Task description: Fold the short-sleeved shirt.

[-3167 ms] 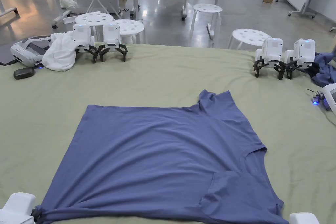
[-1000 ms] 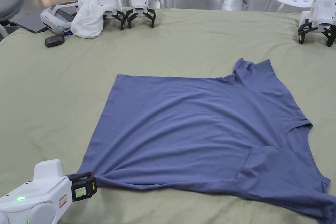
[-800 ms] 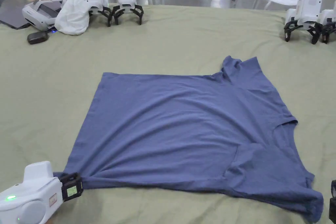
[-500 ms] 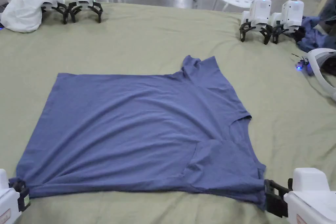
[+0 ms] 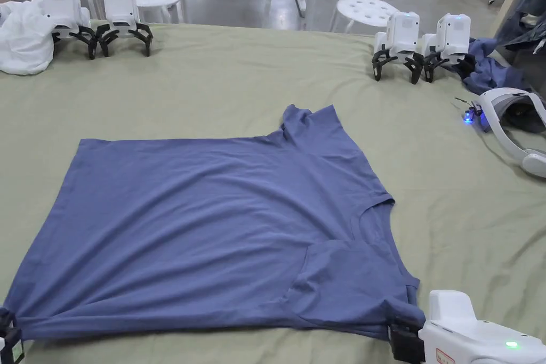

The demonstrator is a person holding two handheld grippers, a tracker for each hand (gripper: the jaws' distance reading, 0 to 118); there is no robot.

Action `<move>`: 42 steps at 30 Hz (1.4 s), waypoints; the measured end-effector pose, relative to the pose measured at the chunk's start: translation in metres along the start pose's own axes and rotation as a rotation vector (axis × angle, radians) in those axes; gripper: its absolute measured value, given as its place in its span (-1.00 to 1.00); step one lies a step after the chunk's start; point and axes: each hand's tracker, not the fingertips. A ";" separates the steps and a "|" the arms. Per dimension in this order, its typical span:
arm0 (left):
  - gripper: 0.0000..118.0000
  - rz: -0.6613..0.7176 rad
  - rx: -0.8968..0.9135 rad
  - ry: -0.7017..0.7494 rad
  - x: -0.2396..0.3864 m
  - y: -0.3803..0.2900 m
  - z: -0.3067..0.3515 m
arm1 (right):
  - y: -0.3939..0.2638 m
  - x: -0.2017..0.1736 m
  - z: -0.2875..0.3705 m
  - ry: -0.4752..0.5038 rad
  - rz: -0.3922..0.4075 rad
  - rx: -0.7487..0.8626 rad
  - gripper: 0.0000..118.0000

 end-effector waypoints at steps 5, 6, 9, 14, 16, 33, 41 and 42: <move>-1.00 0.005 0.000 0.004 -0.002 -0.004 0.001 | -0.007 -0.018 0.002 -0.001 0.078 0.024 -0.85; -1.00 0.009 0.003 0.003 -0.002 -0.004 0.003 | -0.008 -0.017 0.004 0.005 0.071 0.027 -0.85; -1.00 0.011 0.020 -0.003 -0.006 -0.004 0.008 | -0.011 -0.009 0.014 0.032 0.031 0.041 -0.85; -1.00 0.019 0.042 -0.002 -0.015 -0.010 0.021 | -0.017 -0.001 0.045 0.051 0.031 0.078 -0.86; -1.00 0.045 0.040 0.003 -0.020 -0.015 0.026 | -0.021 -0.003 0.055 0.072 0.021 0.066 -0.86; -1.00 0.169 -0.011 -0.070 -0.033 0.049 0.003 | 0.061 -0.013 0.049 0.067 0.019 0.071 -0.86; -1.00 0.150 -0.118 -0.065 -0.025 0.082 -0.062 | 0.123 -0.009 -0.023 0.069 0.026 0.009 -0.86; -1.00 0.148 -0.128 -0.064 -0.024 0.083 -0.067 | 0.127 -0.010 -0.030 0.066 0.030 0.006 -0.86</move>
